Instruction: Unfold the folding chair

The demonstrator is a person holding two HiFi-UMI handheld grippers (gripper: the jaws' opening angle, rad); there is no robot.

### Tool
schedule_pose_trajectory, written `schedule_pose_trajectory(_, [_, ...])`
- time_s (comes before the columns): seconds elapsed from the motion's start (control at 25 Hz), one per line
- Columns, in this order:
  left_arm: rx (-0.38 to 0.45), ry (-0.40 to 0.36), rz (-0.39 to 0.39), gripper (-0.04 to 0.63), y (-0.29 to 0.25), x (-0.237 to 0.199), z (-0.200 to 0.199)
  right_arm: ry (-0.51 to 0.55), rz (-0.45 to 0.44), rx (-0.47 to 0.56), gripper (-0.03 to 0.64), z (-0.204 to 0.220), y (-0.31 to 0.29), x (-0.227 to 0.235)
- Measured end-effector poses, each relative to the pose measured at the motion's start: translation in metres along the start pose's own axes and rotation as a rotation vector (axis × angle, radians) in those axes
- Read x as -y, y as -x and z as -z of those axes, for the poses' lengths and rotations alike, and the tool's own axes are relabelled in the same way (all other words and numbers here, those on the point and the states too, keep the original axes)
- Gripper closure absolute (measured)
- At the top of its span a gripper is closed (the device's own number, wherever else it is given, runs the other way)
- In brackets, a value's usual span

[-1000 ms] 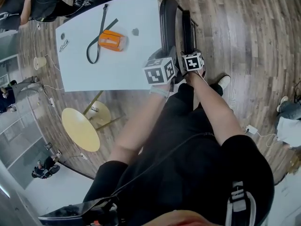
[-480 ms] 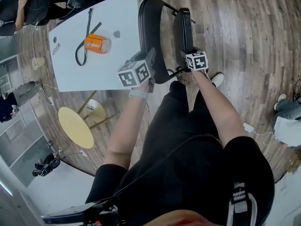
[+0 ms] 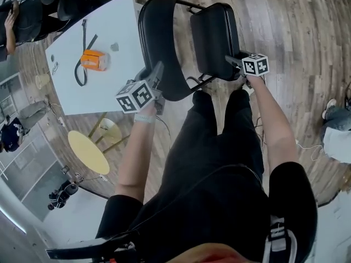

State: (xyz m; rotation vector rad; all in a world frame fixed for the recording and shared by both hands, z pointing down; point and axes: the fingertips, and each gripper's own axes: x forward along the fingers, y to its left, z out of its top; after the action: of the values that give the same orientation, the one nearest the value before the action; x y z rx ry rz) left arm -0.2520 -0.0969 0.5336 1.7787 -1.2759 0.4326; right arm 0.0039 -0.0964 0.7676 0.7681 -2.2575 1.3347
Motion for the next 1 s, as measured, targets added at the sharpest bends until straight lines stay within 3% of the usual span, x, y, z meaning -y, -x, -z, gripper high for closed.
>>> schedule_pose_trajectory(0.52, [-0.044,0.007,0.052,0.514,-0.039,0.017,0.030,-0.148,-0.273,0.050,0.374,0.044,0.052,0.128])
schedule_pose_trajectory(1.0, [-0.057,-0.009,0.087,0.509,-0.079,0.046,0.055,-0.228,-0.303,0.013,0.373,0.083,0.062,0.231])
